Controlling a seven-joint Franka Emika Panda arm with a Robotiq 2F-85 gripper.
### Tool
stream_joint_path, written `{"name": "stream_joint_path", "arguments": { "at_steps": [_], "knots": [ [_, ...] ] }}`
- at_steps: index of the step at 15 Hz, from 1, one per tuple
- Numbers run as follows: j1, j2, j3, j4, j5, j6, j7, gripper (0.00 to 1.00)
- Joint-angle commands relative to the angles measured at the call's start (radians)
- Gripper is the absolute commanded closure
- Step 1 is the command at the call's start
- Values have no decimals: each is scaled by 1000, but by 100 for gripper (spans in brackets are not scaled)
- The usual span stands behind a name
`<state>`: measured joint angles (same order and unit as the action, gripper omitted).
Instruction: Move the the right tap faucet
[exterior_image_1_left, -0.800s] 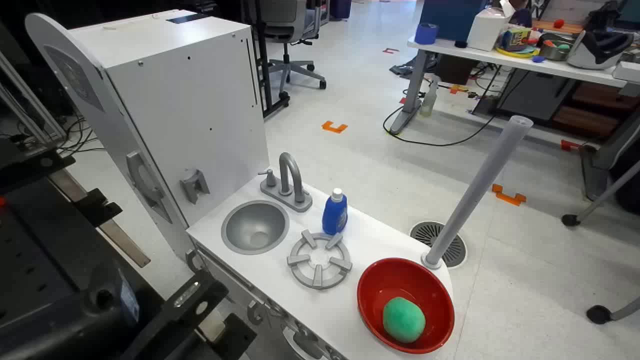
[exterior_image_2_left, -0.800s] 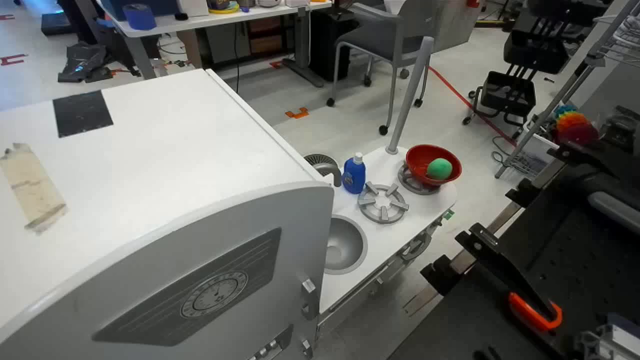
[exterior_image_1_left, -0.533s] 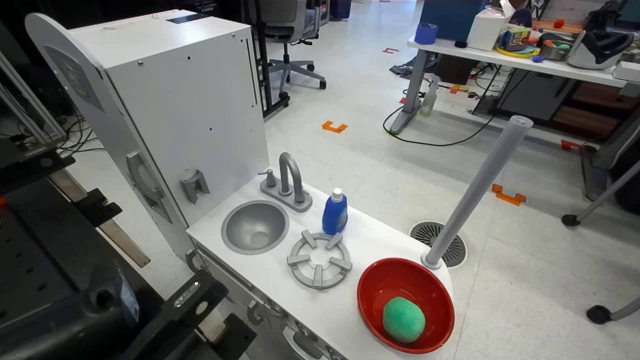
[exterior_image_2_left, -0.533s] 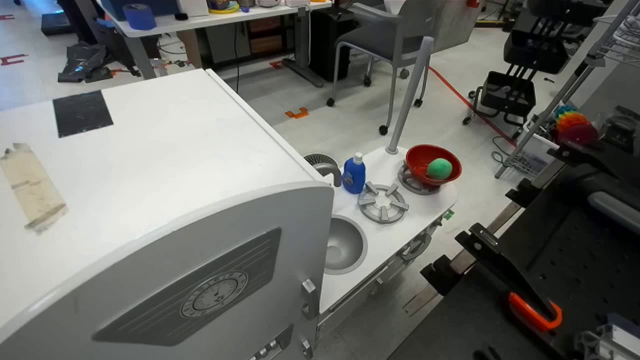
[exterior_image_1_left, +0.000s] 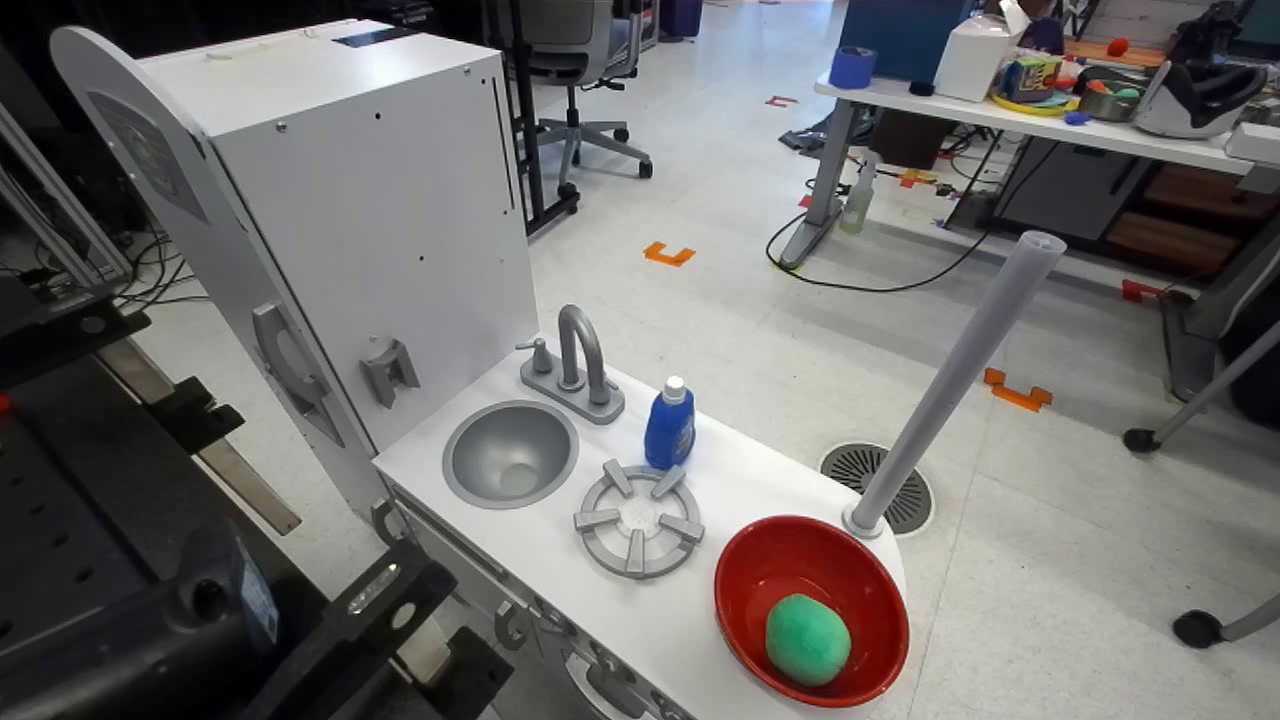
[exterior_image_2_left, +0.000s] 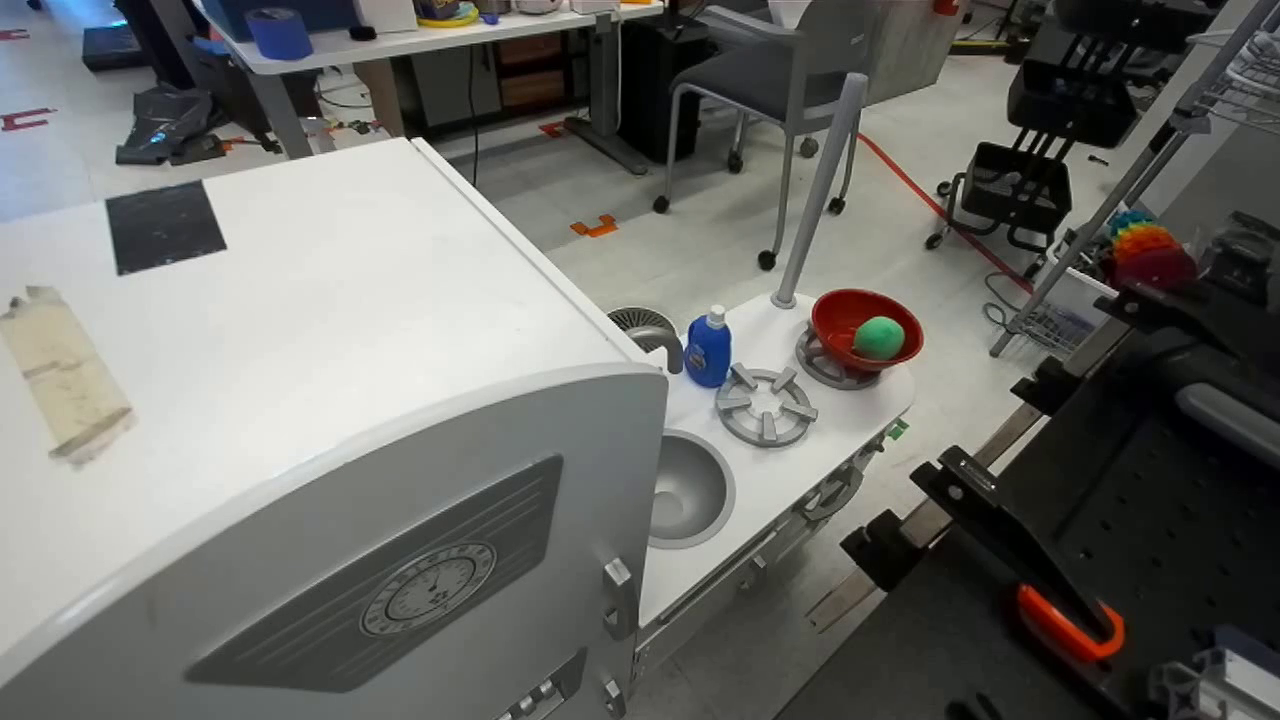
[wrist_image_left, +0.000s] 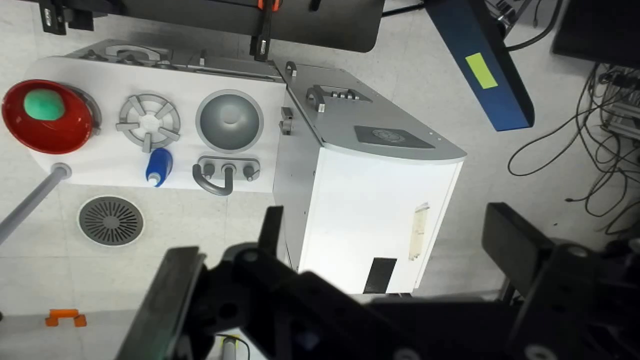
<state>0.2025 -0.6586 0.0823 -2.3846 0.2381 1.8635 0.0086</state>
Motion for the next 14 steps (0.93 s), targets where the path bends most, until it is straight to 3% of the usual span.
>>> {"name": "stream_joint_path", "arguments": {
  "at_steps": [1, 13, 14],
  "knots": [
    [-15, 0, 11, 2, 7, -4, -7, 0],
    [-15, 0, 11, 2, 7, -4, -7, 0],
    [-20, 13, 19, -9, 1, 35, -3, 0]
  ]
}}
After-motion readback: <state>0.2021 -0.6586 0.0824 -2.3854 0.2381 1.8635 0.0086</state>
